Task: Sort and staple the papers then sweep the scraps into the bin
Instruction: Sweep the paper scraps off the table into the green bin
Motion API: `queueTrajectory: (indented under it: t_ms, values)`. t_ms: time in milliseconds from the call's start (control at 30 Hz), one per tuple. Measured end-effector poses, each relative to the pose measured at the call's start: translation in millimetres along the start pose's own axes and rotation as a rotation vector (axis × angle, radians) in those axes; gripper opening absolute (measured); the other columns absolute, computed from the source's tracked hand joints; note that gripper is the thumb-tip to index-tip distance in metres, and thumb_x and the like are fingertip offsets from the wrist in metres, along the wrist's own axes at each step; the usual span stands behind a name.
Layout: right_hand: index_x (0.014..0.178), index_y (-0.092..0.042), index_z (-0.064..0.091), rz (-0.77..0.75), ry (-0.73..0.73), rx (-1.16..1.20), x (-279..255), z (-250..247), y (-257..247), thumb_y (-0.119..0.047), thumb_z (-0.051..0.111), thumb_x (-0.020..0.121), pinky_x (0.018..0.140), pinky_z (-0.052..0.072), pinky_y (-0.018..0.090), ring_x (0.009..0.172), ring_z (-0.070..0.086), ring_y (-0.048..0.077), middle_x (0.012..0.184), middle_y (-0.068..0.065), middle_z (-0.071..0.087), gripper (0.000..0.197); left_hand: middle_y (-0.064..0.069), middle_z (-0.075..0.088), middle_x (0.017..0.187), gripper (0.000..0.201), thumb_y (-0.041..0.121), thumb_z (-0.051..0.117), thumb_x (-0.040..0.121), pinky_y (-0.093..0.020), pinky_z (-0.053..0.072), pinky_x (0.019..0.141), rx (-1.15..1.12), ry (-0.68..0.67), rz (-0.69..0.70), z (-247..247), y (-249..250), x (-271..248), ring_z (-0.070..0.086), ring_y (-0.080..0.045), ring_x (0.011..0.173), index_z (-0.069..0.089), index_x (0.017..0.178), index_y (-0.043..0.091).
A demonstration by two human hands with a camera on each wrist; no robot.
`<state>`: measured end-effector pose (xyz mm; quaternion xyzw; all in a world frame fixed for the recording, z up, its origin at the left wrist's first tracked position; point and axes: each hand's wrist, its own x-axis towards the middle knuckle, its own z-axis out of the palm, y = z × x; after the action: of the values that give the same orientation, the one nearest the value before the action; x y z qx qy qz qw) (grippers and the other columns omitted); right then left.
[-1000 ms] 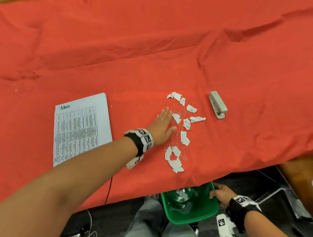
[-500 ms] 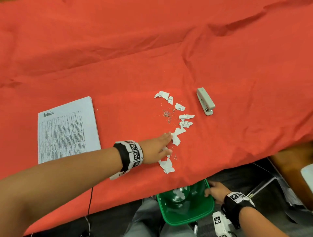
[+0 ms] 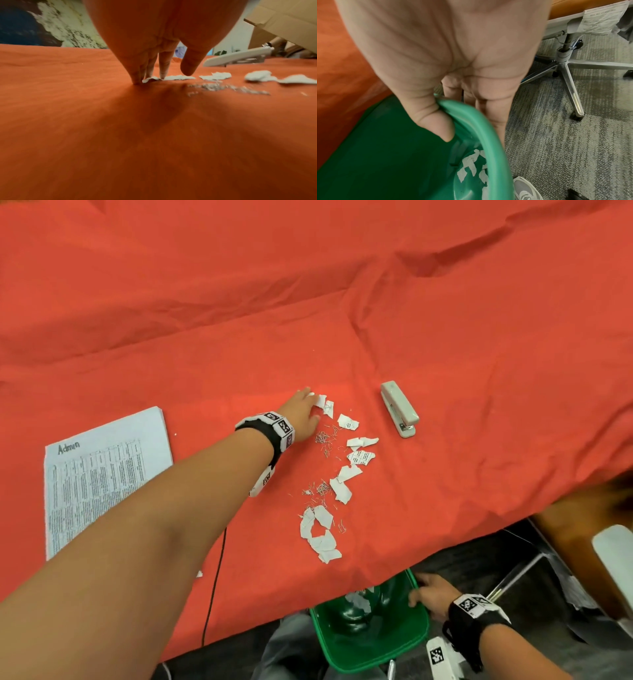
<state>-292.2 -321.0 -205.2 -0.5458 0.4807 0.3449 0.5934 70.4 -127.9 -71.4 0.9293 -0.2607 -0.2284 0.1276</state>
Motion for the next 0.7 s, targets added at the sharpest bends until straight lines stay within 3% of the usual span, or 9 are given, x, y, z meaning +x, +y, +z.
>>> queueTrajectory:
  t_ms: [133,267,333,400,467,533,600,700]
  values:
    - [0.133,0.006,0.048,0.018,-0.012,-0.024,8,-3,4,0.012,0.054,0.046,0.068,0.059,0.049,0.082,0.07,0.045,0.1,0.029,0.07,0.088,-0.01,0.017,0.158,0.058,0.028,0.048,0.095,-0.037,0.018,0.12,0.013,-0.018,0.064,14,6,-33,0.016,-0.026,0.146,0.03,0.147,0.011]
    - [0.138,0.006,0.043,0.022,-0.024,-0.018,2,-2,-3,0.018,0.05,0.055,0.059,0.057,0.04,0.078,0.07,0.041,0.101,0.029,0.069,0.084,-0.008,0.018,0.157,0.057,0.029,0.049,0.095,-0.03,0.016,0.118,-0.034,-0.097,0.219,38,20,-101,0.017,-0.023,0.145,0.032,0.146,0.011]
    - [0.139,0.006,0.042,0.024,-0.029,-0.011,2,-2,-4,0.02,0.049,0.058,0.063,0.057,0.041,0.081,0.07,0.042,0.105,0.031,0.068,0.083,-0.008,0.021,0.156,0.053,0.028,0.048,0.096,-0.024,0.015,0.116,-0.064,-0.169,0.285,50,25,-132,0.02,-0.022,0.144,0.036,0.144,0.01]
    - [0.138,0.005,0.044,0.024,-0.021,-0.021,4,-2,-4,0.017,0.051,0.051,0.067,0.058,0.047,0.079,0.07,0.043,0.101,0.03,0.069,0.088,-0.006,0.031,0.152,0.048,0.029,0.045,0.097,-0.024,0.019,0.115,-0.08,-0.235,0.312,55,27,-147,0.027,-0.019,0.141,0.04,0.142,0.012]
    - [0.138,0.003,0.045,0.016,-0.012,-0.043,7,-2,-3,0.014,0.053,0.048,0.072,0.058,0.055,0.079,0.07,0.045,0.098,0.029,0.07,0.091,-0.004,0.043,0.143,0.045,0.033,0.041,0.098,-0.03,0.029,0.114,-0.091,-0.227,0.316,50,30,-142,0.039,-0.019,0.134,0.044,0.138,0.014]
    - [0.139,0.001,0.045,0.007,-0.011,-0.055,6,-2,-4,0.017,0.053,0.055,0.074,0.056,0.058,0.083,0.069,0.048,0.1,0.03,0.07,0.085,-0.006,0.05,0.134,0.043,0.034,0.039,0.096,-0.037,0.036,0.108,-0.097,-0.136,0.294,36,34,-119,0.046,-0.021,0.126,0.048,0.134,0.014]
    - [0.139,0.0,0.045,0.008,-0.012,-0.049,6,-3,-4,0.02,0.051,0.06,0.074,0.056,0.057,0.084,0.069,0.049,0.099,0.03,0.07,0.082,-0.01,0.046,0.137,0.042,0.03,0.042,0.097,-0.037,0.033,0.111,-0.081,-0.016,0.221,20,37,-84,0.042,-0.025,0.129,0.047,0.135,0.011]
    - [0.139,0.001,0.044,0.012,-0.012,-0.044,8,-4,-1,0.017,0.053,0.054,0.066,0.058,0.048,0.08,0.07,0.046,0.1,0.03,0.07,0.087,-0.014,0.026,0.154,0.052,0.029,0.044,0.097,-0.035,0.019,0.117,-0.053,0.052,0.063,1,36,-38,0.023,-0.027,0.143,0.035,0.144,0.009]
